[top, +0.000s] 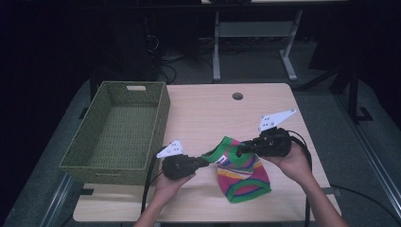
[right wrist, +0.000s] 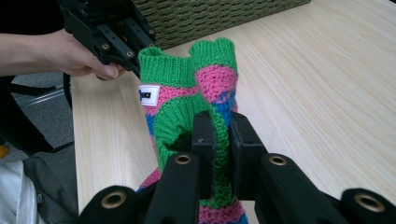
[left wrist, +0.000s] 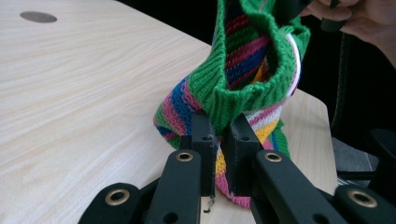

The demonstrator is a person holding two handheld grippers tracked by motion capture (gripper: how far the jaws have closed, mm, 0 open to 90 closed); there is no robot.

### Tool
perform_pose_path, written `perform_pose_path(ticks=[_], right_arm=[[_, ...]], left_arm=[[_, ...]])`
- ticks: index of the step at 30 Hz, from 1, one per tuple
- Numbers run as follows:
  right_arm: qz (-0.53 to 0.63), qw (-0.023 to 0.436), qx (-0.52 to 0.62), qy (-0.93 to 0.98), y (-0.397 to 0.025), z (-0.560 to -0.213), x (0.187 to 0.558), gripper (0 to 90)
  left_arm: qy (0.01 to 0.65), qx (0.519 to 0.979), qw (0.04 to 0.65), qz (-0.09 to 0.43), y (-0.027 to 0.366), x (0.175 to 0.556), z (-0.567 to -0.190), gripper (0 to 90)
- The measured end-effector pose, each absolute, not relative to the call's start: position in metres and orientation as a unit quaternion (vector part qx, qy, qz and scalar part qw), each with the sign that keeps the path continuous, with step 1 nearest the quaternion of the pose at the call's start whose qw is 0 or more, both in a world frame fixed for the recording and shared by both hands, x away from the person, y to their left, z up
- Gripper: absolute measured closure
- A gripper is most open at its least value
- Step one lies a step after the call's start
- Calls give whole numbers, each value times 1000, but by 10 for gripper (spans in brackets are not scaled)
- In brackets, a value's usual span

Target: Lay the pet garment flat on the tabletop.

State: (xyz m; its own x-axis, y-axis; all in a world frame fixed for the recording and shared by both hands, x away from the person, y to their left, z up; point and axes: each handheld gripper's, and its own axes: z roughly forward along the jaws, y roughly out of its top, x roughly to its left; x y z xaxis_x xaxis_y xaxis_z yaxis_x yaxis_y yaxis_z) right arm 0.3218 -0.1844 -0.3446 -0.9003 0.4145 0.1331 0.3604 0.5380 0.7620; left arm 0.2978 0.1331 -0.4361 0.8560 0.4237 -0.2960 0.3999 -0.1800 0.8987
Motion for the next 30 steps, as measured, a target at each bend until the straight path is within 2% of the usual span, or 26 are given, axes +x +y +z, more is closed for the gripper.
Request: perform_pose_path(ticks=[19, 30], right_arm=[[423, 36, 239, 873, -199, -352, 324, 819], [418, 32, 234, 877, -201, -355, 310, 819]], left_arm=[[268, 756, 596, 19, 125, 307, -414, 843], [261, 758, 596, 28, 118, 313, -394, 844]])
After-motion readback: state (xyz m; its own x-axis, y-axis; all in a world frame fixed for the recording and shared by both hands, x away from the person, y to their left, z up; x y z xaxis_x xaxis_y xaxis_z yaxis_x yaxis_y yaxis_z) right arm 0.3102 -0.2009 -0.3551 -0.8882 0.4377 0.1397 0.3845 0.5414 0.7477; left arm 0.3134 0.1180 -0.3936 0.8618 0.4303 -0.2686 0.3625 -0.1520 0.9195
